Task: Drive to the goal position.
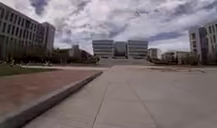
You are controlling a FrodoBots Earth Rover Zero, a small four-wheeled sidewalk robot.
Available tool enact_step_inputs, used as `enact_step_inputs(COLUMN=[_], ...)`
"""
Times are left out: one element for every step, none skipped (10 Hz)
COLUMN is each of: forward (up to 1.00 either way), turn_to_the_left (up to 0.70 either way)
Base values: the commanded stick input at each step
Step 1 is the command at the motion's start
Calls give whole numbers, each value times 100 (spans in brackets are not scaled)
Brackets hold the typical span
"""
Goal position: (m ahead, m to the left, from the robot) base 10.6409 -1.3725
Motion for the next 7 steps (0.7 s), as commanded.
enact_step_inputs(forward=[100, 100, 100, 100, 100, 100, 100], turn_to_the_left=[7, -26, -40, -40, -40, -40, -40])
